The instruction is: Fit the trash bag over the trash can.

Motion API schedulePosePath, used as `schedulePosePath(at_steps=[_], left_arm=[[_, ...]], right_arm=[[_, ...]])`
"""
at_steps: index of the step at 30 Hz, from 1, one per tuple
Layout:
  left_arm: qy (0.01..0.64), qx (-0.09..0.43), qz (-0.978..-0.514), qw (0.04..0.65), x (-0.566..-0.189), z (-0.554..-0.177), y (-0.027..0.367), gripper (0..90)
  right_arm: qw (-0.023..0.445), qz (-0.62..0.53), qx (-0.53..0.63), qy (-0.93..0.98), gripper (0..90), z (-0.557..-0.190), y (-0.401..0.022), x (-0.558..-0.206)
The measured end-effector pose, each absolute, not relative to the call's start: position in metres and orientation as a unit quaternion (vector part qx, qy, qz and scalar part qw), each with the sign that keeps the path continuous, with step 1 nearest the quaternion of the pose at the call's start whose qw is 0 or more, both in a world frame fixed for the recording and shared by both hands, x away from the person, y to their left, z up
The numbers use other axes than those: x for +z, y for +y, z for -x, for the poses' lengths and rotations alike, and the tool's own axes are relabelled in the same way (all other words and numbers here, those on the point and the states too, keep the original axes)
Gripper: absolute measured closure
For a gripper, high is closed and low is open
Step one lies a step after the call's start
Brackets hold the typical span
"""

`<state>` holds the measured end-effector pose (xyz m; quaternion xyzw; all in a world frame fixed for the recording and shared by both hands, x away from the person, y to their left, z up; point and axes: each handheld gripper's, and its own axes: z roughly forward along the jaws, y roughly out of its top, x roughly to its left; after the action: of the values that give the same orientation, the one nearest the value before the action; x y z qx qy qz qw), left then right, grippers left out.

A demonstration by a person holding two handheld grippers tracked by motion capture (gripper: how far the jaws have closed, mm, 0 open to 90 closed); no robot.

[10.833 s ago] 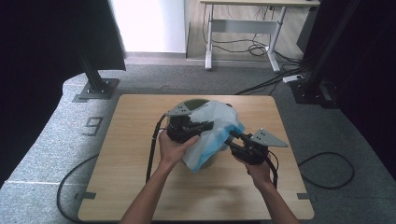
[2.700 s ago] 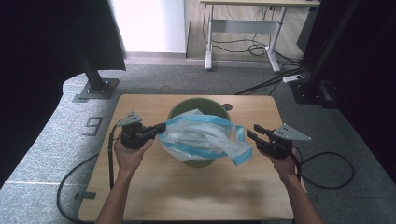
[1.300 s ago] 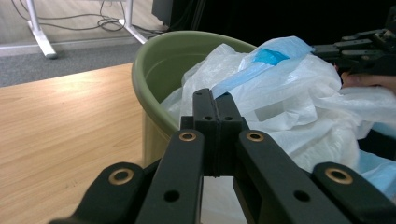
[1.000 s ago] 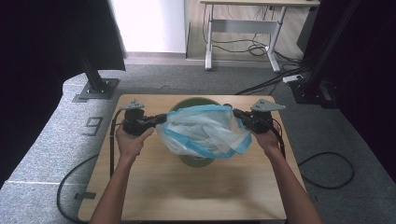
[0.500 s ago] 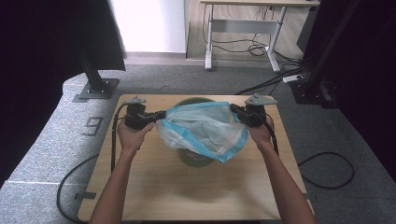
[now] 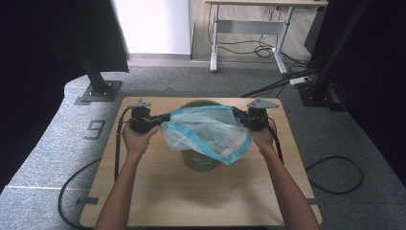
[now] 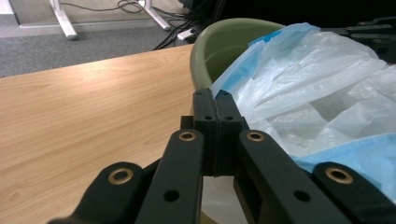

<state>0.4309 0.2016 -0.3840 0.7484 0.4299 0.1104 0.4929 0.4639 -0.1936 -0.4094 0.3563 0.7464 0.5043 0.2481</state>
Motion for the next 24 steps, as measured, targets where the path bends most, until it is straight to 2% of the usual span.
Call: schedulePosePath(at_steps=[24], left_arm=[[0.449, 0.076, -0.740, 0.495, -0.409, -0.444, 0.204, 89.5]], right_arm=[[0.181, -0.379, 0.518, 0.745, 87.8, -0.475, -0.186, -0.435]])
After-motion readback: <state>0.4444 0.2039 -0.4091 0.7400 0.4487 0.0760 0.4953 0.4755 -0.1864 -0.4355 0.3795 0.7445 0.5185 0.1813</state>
